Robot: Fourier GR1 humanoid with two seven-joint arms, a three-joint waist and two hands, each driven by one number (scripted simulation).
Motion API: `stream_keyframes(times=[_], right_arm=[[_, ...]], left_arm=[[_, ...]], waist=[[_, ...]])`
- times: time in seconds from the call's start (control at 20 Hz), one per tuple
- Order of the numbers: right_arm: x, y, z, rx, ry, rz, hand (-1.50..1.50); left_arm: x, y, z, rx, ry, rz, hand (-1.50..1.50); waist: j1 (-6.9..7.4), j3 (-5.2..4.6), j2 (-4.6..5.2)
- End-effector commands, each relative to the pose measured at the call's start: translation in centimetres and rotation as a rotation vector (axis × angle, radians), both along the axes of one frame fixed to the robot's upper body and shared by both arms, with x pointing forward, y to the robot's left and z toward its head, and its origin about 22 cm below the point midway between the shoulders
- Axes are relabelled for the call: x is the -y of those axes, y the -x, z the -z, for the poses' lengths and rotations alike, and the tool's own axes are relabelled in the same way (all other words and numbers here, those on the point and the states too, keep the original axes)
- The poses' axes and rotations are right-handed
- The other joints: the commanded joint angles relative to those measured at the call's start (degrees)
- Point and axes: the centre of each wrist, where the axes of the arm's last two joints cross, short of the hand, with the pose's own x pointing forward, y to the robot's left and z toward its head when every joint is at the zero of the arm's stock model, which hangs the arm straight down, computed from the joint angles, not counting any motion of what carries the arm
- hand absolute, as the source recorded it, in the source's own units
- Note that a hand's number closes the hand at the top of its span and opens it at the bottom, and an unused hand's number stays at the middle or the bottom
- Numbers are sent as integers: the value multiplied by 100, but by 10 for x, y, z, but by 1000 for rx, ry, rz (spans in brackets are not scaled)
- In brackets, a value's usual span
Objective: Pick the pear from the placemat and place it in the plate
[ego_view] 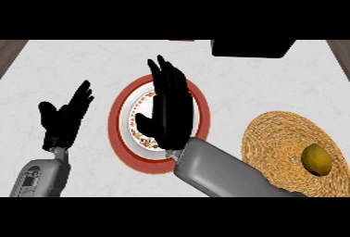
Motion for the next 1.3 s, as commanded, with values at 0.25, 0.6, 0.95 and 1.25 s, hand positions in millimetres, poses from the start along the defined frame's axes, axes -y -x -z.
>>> stream_keyframes(times=[0.25, 0.6, 0.95, 1.25], right_arm=[[5, 19, -35, -114, -524, 17, -150], [9, 45, -12, -142, -588, -60, -150], [23, 51, 3, -97, -573, -34, -150], [44, 70, 14, -100, -547, -22, -150]], left_arm=[[-4, 2, 0, 10, -2, -9, 0], [2, -4, -10, -2, 0, -23, 0], [-23, 18, -13, 4, -19, -42, 0], [-1, 10, -11, 5, -3, -45, 0]], waist=[[-19, 4, -8], [-183, 1, -9], [-190, 0, -19], [-228, 0, -17]])
